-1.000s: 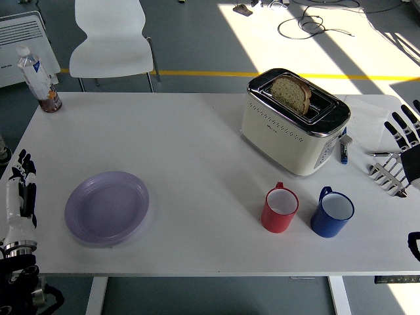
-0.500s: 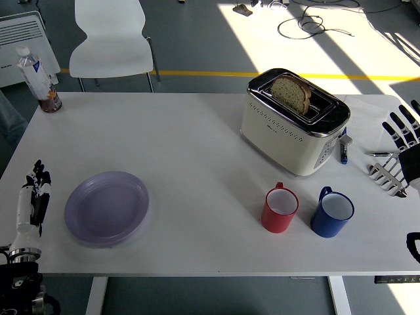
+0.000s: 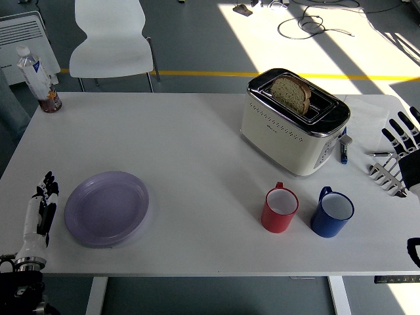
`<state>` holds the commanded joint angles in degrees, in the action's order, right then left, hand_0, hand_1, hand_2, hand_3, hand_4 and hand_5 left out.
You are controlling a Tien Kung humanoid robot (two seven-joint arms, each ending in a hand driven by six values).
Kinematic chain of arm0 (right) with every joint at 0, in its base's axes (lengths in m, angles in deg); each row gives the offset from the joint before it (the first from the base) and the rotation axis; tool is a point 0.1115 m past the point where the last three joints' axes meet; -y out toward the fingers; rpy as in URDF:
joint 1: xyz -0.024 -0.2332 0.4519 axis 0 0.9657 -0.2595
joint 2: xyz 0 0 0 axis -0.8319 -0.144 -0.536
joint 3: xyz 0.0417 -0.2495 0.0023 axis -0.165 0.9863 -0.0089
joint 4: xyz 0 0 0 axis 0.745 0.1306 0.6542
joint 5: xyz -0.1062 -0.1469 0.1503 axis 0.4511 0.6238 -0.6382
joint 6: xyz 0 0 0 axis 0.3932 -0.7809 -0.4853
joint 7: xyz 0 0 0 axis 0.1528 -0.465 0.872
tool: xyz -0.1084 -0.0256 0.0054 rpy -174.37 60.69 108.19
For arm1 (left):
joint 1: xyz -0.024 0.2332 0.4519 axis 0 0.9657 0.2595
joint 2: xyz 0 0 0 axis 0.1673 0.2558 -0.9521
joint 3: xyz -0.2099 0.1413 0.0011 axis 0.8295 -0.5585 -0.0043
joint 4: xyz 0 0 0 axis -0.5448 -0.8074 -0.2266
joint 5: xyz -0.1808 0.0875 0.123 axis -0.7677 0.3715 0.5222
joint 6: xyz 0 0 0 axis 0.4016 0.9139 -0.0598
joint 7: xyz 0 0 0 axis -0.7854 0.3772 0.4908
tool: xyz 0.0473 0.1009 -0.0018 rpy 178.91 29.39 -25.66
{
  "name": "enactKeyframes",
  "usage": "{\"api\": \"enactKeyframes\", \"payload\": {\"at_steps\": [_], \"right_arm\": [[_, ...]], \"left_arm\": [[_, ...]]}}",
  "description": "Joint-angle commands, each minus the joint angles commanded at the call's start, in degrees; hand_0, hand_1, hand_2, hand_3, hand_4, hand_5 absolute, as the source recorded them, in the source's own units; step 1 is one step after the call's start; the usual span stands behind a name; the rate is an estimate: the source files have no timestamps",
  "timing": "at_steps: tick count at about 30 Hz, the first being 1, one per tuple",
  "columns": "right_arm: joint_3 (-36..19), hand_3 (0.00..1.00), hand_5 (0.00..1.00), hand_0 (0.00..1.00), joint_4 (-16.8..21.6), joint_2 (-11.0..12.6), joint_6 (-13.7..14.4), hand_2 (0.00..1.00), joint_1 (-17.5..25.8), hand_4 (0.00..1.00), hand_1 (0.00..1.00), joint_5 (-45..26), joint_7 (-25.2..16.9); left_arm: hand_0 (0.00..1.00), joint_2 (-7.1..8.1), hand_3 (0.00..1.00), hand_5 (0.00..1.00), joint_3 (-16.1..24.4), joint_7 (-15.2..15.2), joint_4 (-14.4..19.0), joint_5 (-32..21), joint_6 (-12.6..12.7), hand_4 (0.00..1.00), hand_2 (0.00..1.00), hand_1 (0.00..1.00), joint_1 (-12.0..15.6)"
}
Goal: Push plate across desktop,pick up the break from the machine,place the break in the plate
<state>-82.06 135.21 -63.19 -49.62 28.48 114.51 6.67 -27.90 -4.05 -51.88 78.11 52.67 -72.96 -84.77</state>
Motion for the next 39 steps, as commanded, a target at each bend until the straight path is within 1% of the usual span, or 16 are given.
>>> {"api": "enactKeyframes", "payload": {"at_steps": [6,16,21,31,39], "right_arm": [[0.0,0.760,0.523,0.774,-0.1,-0.1,0.0,0.748,0.4,0.525,0.743,0.0,0.0],[0.2,0.760,0.525,0.774,-0.2,-0.3,0.0,0.750,0.9,0.526,0.744,0.1,0.0],[0.3,0.760,0.527,0.774,-0.2,-0.4,0.0,0.749,0.4,0.526,0.744,0.1,0.0],[0.4,0.760,0.528,0.775,-0.1,-0.4,0.0,0.750,-0.1,0.527,0.745,0.1,0.0],[0.4,0.760,0.532,0.775,-0.1,-0.4,0.0,0.750,-0.1,0.528,0.745,0.1,0.0]], "left_arm": [[0.936,-0.04,0.998,0.998,-1.1,0.0,-0.5,-0.3,-0.4,0.538,0.998,0.966,0.1],[0.920,-0.08,0.998,0.998,-2.3,-0.7,0.3,0.5,-1.5,0.540,0.998,0.954,0.6],[0.918,-0.07,0.998,0.998,-3.1,-0.9,0.6,0.4,-1.9,0.541,0.998,0.951,0.0],[0.915,0.00,0.998,0.998,-4.0,-1.1,0.8,-0.4,-2.3,0.541,0.998,0.951,-0.4],[0.910,0.20,0.998,0.998,-4.1,-1.3,1.3,-1.4,-2.3,0.541,0.998,0.948,0.2]]}}
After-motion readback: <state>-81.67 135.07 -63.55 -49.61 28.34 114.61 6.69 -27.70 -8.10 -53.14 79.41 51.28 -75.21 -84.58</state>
